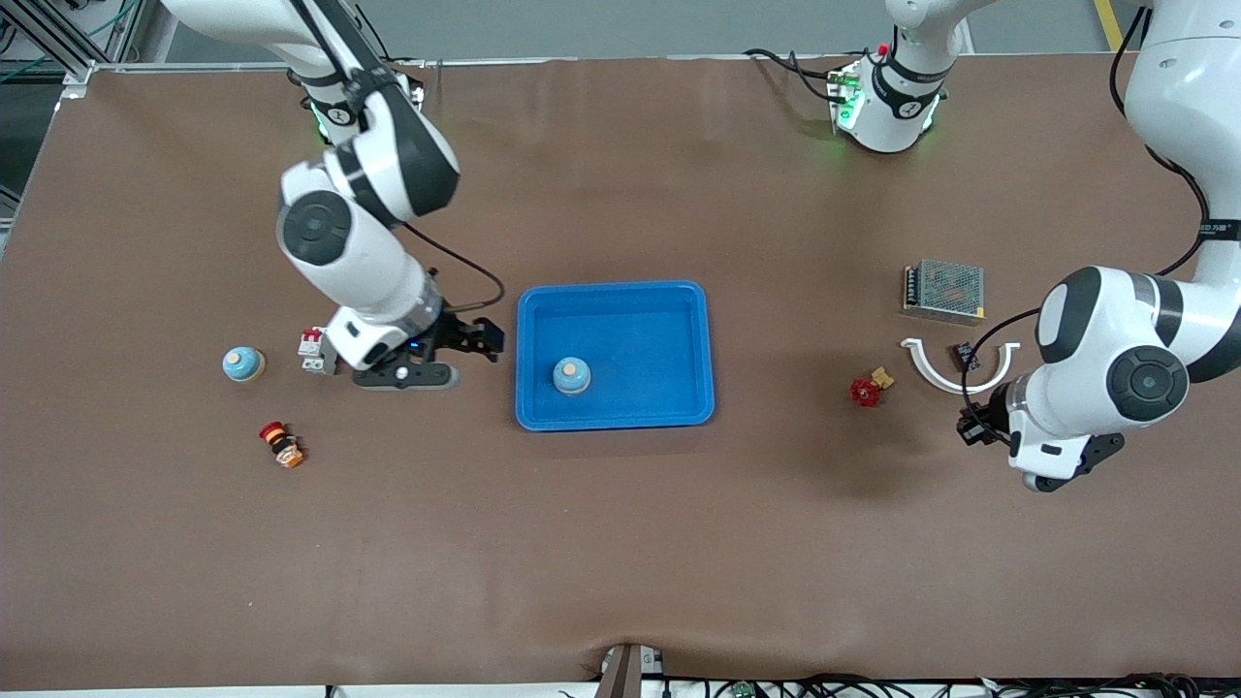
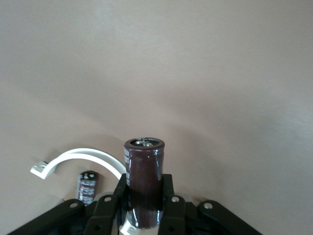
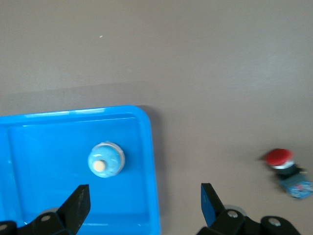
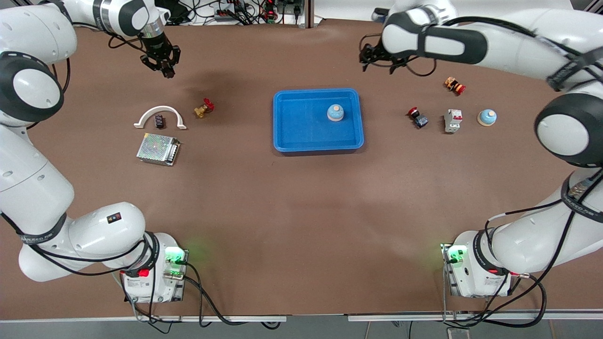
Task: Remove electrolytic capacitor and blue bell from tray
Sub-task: 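Reach the right gripper to the second bell while the left gripper lowers capacitor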
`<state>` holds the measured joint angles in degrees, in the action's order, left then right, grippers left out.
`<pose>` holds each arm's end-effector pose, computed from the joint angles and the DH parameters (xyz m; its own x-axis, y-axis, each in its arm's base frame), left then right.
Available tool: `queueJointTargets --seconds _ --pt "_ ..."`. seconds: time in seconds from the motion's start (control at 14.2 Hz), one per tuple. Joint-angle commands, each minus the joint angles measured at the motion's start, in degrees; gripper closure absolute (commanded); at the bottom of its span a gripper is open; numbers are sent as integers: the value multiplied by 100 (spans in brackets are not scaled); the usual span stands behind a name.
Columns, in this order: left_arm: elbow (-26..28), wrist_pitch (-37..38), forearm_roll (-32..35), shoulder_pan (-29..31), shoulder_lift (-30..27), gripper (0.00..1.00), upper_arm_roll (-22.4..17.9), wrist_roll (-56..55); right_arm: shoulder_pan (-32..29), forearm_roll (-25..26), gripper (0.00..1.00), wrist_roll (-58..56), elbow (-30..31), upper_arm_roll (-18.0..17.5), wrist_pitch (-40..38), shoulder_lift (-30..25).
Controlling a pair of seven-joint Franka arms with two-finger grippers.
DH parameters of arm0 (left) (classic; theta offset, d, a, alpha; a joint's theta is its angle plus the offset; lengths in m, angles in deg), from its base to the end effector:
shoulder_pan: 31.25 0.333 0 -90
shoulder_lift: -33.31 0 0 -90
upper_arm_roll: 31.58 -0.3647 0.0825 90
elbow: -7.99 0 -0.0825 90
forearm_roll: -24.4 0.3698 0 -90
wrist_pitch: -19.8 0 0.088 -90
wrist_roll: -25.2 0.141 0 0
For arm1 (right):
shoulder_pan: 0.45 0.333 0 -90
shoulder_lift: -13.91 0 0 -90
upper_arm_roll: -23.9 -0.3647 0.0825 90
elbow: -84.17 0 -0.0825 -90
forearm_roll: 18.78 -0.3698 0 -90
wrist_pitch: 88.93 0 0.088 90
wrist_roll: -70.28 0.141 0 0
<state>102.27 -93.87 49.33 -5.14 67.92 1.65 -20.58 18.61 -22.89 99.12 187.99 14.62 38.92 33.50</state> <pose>0.6721 0.0074 0.3083 0.8611 0.5035 -0.0708 0.4908 -0.8595 -0.1427 0.5766 0.3057 0.3834 0.9979 -0.0628 0.0132 -0.0604 -0.9887 -0.1372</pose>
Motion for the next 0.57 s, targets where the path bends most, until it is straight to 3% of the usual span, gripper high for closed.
queueJointTargets --seconds 0.0,0.14,0.49 --pt "143 -295 161 96 54 100 43 34 220 24 0 489 -652 67 -33 588" --pt "178 -559 301 210 247 100 43 43 334 33 0 675 -776 67 29 755" --pt "810 -1184 1364 439 353 100 43 156 528 50 0 763 -803 102 414 1124"
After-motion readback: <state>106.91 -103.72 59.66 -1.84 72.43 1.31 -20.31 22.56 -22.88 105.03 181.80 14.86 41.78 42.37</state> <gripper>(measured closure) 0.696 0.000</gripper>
